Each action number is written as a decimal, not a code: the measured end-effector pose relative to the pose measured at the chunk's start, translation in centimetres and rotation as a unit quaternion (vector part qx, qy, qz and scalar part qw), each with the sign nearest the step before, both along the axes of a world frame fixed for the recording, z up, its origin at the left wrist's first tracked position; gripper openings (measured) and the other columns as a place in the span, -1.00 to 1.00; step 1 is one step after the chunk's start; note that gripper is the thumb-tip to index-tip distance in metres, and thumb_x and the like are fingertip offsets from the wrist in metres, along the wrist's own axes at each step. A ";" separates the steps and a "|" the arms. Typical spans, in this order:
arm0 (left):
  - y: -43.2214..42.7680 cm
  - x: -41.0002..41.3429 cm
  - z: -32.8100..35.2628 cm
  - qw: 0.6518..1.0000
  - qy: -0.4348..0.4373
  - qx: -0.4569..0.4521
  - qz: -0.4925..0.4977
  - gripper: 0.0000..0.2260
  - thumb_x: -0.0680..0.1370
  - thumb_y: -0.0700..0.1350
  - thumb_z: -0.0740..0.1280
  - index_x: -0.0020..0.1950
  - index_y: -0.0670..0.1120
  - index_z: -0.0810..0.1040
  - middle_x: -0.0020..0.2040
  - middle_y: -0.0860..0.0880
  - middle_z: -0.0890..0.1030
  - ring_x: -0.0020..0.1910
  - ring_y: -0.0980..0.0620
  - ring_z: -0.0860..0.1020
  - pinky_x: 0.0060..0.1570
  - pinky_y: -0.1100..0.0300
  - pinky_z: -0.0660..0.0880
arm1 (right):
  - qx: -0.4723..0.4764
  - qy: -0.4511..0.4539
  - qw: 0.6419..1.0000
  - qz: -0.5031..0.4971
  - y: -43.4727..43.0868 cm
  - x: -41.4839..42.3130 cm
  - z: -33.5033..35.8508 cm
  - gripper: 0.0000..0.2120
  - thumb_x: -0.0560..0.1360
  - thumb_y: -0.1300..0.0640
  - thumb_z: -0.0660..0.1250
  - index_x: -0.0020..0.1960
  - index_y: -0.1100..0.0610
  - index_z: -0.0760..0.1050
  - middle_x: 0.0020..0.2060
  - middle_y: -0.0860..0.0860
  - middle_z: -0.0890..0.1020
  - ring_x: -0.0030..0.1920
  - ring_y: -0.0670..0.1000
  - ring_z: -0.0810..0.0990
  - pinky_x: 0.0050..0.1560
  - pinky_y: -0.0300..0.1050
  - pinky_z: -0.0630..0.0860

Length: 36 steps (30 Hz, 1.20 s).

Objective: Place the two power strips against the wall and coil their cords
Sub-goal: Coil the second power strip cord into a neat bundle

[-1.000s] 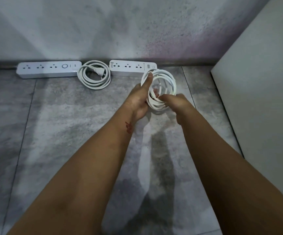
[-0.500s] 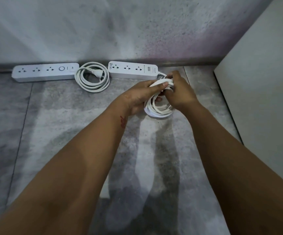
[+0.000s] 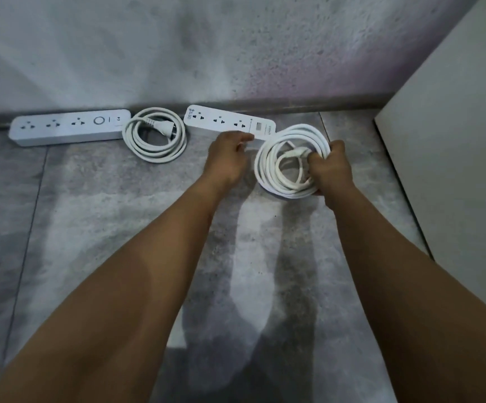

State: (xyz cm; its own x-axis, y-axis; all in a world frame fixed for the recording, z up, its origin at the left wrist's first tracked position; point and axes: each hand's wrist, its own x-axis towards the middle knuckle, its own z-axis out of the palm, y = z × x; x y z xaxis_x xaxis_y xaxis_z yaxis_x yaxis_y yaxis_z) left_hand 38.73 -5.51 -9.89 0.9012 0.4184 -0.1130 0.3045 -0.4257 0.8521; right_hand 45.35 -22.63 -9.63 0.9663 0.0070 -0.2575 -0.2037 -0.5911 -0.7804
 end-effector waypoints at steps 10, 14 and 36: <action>2.0 1.1 -2.8 0.893 0.149 0.365 -0.216 -0.37 0.59 -0.24 0.07 0.61 -0.02 -0.11 0.61 -0.01 -0.16 0.58 -0.07 -0.21 0.51 -0.14 -0.21 | 0.080 0.034 0.992 -0.095 0.5 2.6 -1.2 -0.69 0.49 0.03 0.30 0.10 0.08 0.23 0.00 0.14 0.56 0.00 0.18 0.61 0.06 0.26 0.60; 2.2 1.8 -3.6 0.887 0.148 0.393 -0.194 -0.35 0.58 -0.25 0.04 0.59 -0.08 -0.24 0.61 -0.03 -0.20 0.57 -0.07 -0.22 0.51 -0.09 -0.23 | 0.109 0.052 0.983 -0.137 1.4 4.1 -1.8 -0.60 0.46 0.03 0.34 0.13 0.13 0.20 0.11 0.20 0.57 0.06 0.19 0.61 0.12 0.22 0.59; 1.9 3.8 -3.9 0.901 0.184 0.345 -0.188 -0.26 0.54 -0.29 0.10 0.58 -0.06 -0.29 0.58 -0.01 -0.31 0.55 -0.09 -0.31 0.51 -0.10 -0.22 | -0.222 -0.110 0.961 -0.123 4.5 8.2 -3.7 -0.34 0.50 -0.17 0.26 0.46 0.18 0.25 0.41 0.15 0.38 0.41 0.19 0.30 0.33 0.11 0.23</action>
State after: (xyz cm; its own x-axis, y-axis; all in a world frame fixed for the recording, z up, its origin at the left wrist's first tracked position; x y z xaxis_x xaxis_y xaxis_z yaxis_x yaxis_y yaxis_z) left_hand 42.51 -3.64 -13.76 0.9486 0.1758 -0.2633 0.2354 -0.9478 0.2151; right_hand 53.56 -18.14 -13.31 0.9563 -0.2911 0.0284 -0.2381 -0.8314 -0.5021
